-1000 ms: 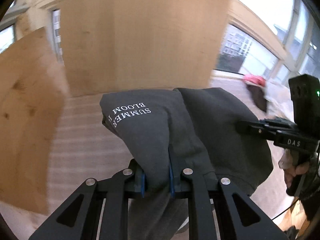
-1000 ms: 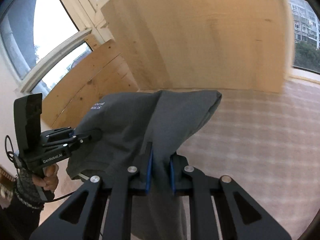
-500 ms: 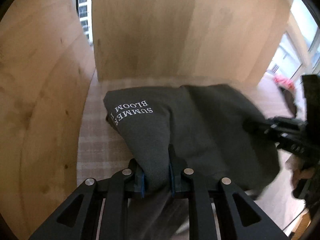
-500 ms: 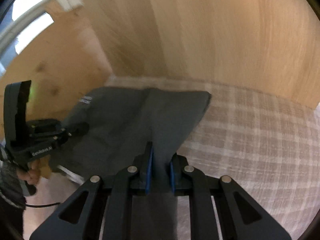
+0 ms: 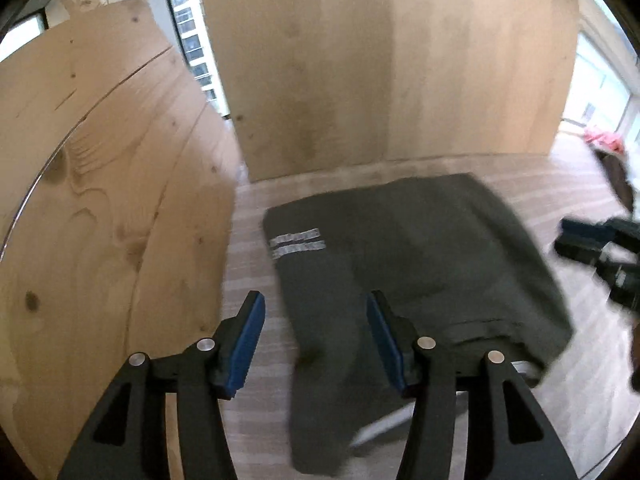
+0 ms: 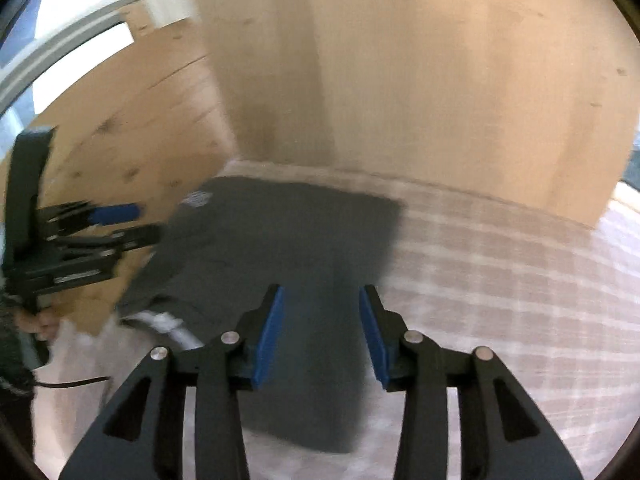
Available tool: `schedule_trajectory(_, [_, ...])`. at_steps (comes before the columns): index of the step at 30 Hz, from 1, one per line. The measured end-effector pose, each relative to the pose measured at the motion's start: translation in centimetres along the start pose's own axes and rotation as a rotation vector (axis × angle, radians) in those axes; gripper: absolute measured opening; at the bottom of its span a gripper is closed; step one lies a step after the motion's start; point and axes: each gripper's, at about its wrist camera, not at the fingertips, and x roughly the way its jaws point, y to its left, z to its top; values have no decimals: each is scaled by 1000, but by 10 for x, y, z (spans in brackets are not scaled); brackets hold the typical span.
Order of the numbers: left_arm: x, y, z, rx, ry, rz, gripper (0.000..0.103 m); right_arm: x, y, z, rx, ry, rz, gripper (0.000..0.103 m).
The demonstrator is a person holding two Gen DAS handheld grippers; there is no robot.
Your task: Fold clothes
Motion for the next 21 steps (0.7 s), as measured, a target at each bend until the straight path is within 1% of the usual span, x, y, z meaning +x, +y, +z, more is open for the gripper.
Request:
schedule_trajectory(1, [3,-2,-1,7,5,-14,52,5,7,-3,-22,19,19,39])
schedule_trajectory(2, [9,-4,-4,18,17,-23,52,11,12,-5,-44,36,19,39])
schedule_trajectory(4, [23,-8,-10,42,43,-32,52,27,19,-15,-85,81,1,39])
schedule_trajectory(5, [34,-8,-15,63,65,-9,52,37,19,-21,-92,110,2,39])
schedule_trajectory(6, [45,-9,-20,83,86,15,52,40,18,-26,-109,116,3,39])
schedule_trajectory(7, [55,-8,-25,102,107,35,54,43,18,-31,-127,123,5,40])
schedule_trajectory(8, [60,-5,-30,109,115,39,56,46,17,-36,-144,129,7,40])
schedule_trajectory(9, [60,0,-32,104,104,26,56,44,17,-36,-154,140,9,40])
schedule_trajectory(10, [59,4,-32,98,112,30,56,39,16,-33,-139,148,15,40])
schedule_trajectory(11, [53,8,-31,92,116,42,56,33,14,-30,-113,131,30,40])
schedule_trajectory(12, [46,11,-30,90,105,53,54,26,11,-27,-86,114,45,40])
schedule_trajectory(13, [38,14,-30,87,90,53,54,20,9,-24,-60,97,59,40])
schedule_trajectory(15, [21,19,-30,66,60,10,54,12,10,-22,-49,70,74,40])
schedule_trajectory(17, [14,19,-30,54,48,-22,54,19,14,-23,-58,84,80,40])
schedule_trajectory(18, [13,18,-30,53,47,-37,54,22,16,-24,-63,92,83,40])
schedule_trajectory(21, [22,5,-38,75,77,-89,54,33,22,-27,-77,113,91,40])
